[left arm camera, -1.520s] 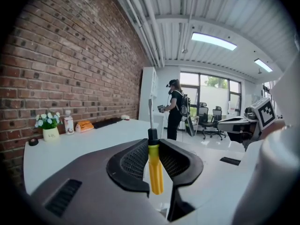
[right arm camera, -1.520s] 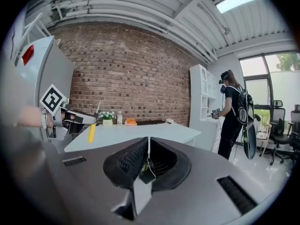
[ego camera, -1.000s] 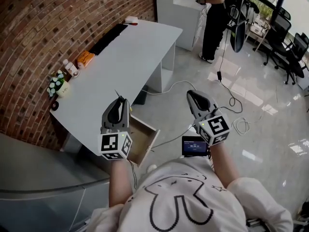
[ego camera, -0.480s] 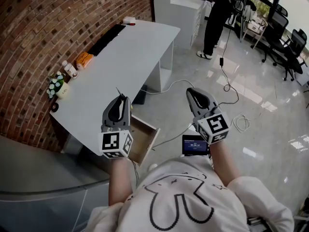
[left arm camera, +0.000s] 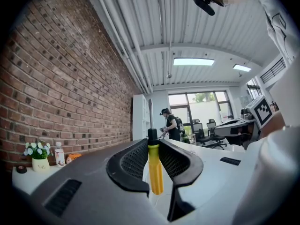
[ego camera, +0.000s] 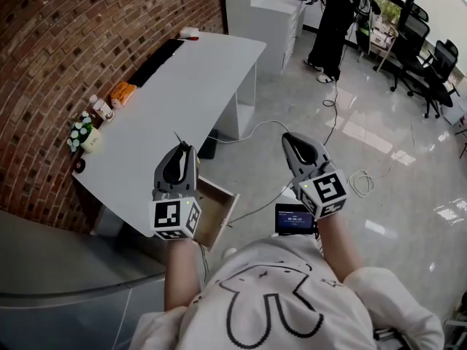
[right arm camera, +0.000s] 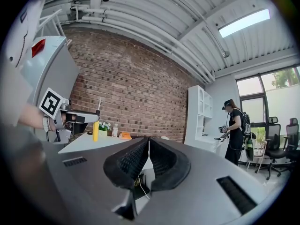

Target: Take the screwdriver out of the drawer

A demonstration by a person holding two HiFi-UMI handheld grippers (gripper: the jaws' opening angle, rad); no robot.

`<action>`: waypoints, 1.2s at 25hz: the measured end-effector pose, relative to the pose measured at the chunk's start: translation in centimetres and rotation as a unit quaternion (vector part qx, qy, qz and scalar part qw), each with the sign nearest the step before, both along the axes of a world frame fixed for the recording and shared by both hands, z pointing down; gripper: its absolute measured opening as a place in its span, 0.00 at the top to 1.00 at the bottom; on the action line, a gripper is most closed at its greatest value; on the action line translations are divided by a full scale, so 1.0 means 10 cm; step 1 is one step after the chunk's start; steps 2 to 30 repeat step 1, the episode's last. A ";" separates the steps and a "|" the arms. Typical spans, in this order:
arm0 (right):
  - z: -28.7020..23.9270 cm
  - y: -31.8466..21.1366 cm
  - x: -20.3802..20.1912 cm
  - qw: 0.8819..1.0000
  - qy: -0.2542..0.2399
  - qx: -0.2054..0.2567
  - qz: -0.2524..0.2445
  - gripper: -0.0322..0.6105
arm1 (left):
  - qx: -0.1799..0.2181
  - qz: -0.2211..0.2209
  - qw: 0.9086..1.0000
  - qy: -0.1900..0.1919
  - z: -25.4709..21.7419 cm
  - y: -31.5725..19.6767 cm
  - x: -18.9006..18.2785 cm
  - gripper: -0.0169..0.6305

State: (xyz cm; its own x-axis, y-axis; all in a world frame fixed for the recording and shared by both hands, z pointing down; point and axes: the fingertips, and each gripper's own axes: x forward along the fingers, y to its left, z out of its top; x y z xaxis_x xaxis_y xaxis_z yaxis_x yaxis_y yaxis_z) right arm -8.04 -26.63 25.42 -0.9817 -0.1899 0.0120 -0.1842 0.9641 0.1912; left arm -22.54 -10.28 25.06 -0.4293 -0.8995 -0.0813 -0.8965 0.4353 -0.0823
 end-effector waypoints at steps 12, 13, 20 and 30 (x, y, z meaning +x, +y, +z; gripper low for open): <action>0.00 0.00 0.01 1.000 0.000 -0.001 0.000 0.91 | 0.001 0.000 1.000 0.000 0.00 0.00 0.01 0.85; 0.00 0.00 0.01 1.000 0.000 -0.001 0.000 0.91 | 0.001 0.000 1.000 0.000 0.00 0.00 0.01 0.85; 0.00 0.00 0.01 1.000 0.000 -0.001 0.000 0.91 | 0.001 0.000 1.000 0.000 0.00 0.00 0.01 0.85; 0.00 0.00 0.01 1.000 0.000 -0.001 0.000 0.91 | 0.001 0.000 1.000 0.000 0.00 0.00 0.01 0.85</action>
